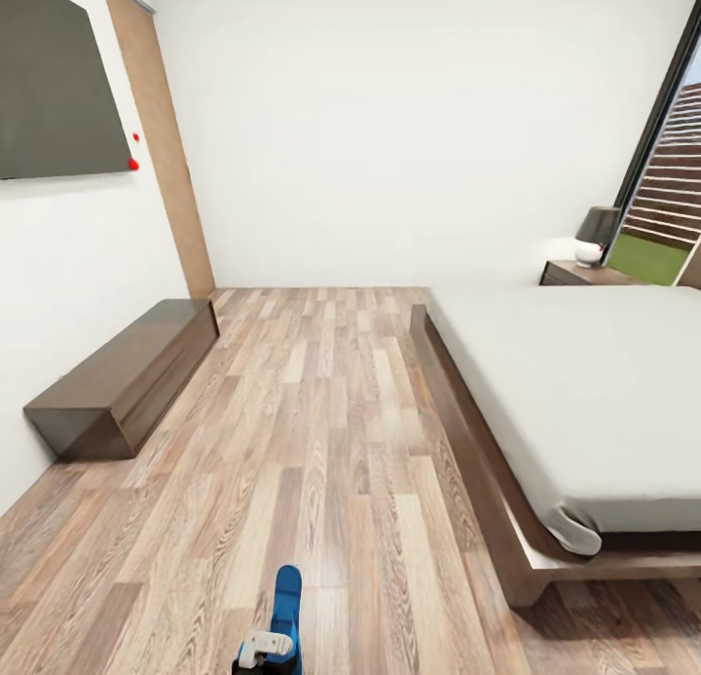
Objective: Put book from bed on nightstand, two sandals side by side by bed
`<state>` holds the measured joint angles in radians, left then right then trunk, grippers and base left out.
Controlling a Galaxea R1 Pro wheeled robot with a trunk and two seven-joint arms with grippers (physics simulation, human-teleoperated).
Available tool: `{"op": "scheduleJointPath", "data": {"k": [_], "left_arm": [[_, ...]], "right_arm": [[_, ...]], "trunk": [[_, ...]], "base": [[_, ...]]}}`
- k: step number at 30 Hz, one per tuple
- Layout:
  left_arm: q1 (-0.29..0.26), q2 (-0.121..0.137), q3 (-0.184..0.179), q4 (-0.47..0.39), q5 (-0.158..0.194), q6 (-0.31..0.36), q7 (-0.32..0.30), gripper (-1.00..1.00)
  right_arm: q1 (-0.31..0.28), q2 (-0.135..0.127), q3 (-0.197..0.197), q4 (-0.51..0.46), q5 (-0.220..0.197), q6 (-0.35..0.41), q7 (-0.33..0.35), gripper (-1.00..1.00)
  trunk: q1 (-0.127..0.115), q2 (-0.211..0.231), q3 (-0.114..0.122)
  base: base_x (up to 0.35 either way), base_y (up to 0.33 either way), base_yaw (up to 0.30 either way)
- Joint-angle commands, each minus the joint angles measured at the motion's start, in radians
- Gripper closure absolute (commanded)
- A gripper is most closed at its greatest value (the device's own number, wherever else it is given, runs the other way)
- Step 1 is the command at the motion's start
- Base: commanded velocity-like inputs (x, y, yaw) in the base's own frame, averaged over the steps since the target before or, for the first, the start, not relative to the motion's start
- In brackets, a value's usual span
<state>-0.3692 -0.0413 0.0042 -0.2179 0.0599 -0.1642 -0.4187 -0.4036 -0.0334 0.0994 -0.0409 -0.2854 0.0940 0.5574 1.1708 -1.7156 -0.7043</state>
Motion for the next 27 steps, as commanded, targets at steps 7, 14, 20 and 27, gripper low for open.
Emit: {"op": "scheduleJointPath", "data": {"k": [7, 14, 20, 27], "left_arm": [[-0.001, 0.000, 0.000, 0.002, 0.006, -0.002, -0.003, 1.00], [-0.001, 0.000, 0.000, 0.002, 0.006, -0.002, -0.003, 1.00], [-0.001, 0.000, 0.000, 0.002, 0.006, -0.002, -0.003, 1.00], [-0.001, 0.000, 0.000, 0.002, 0.006, -0.002, -0.003, 1.00]], "right_arm": [[0.000, -0.001, 0.008, -0.002, -0.011, 0.007, 0.003, -1.00], [0.000, -0.001, 0.008, -0.002, -0.011, 0.007, 0.003, -1.00], [0.000, -0.001, 0.008, -0.002, -0.011, 0.007, 0.003, -1.00], [0.000, -0.001, 0.008, -0.002, -0.011, 0.007, 0.003, -1.00]], "trunk": [[0.000, 0.000, -0.001], [0.000, 0.000, -0.001], [0.000, 0.000, -0.001], [0.000, 0.000, -0.001]], "base": [[0.000, 0.000, 0.290], [0.000, 0.000, 0.290], [0.000, 0.000, 0.290], [0.000, 0.000, 0.290]]}}
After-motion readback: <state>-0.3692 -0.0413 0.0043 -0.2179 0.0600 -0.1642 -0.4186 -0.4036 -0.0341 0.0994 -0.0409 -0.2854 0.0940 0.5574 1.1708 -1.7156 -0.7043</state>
